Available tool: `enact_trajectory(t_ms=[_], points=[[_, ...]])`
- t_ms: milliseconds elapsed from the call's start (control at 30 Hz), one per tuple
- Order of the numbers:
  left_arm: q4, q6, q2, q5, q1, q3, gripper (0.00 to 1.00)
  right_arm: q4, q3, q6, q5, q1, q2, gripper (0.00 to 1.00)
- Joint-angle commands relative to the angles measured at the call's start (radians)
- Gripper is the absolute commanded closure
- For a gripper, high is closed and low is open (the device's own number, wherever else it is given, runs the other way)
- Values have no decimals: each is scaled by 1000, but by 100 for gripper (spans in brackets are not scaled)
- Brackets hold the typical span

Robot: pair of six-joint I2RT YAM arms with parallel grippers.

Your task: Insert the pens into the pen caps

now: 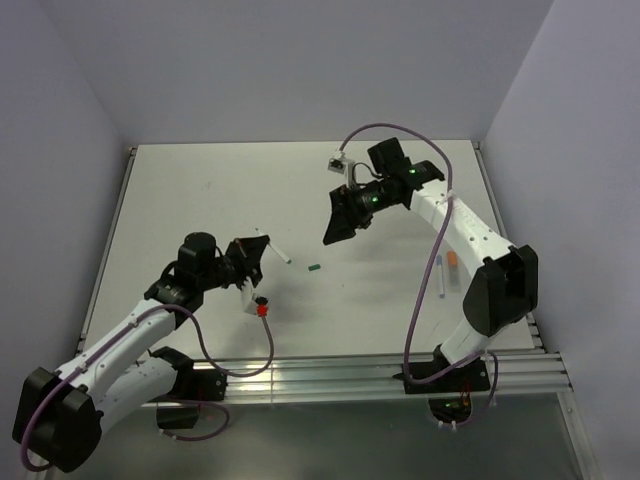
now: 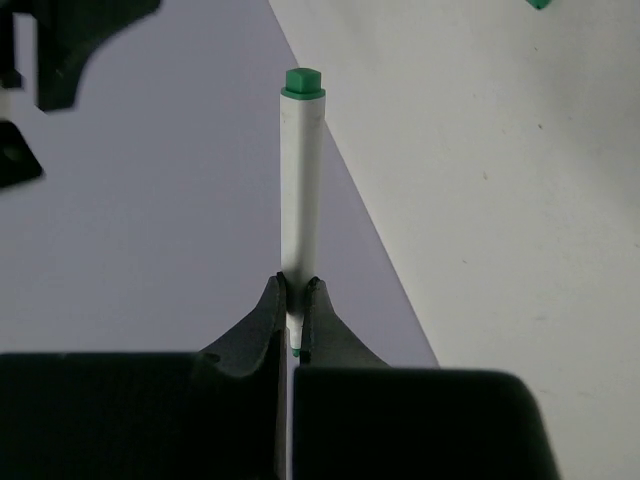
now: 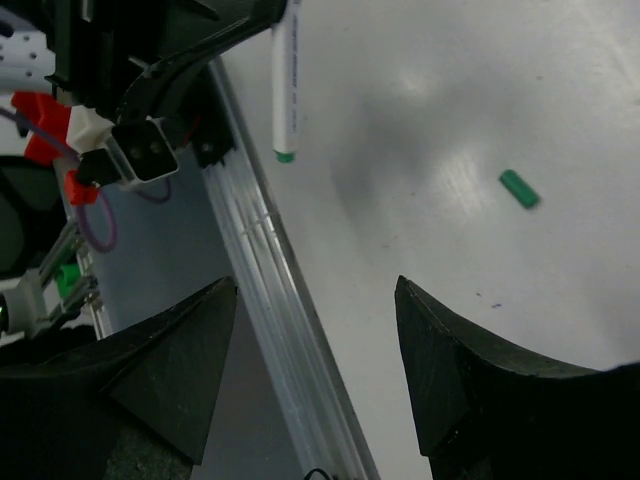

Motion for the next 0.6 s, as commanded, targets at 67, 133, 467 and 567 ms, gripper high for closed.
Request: enact_trajectory(t_ms=[67, 133, 467, 567], points=[[124, 298, -43, 148, -32, -34, 100, 33, -35, 21, -88, 124, 9, 28], [132, 315, -42, 154, -44, -34, 100, 47, -33, 37, -99, 146, 29, 28], [227, 247, -8, 89, -123, -42, 100, 114, 11, 139, -151, 207, 132, 28], [242, 236, -5, 80, -140, -48, 100, 128, 16, 143, -168, 209, 144, 30]])
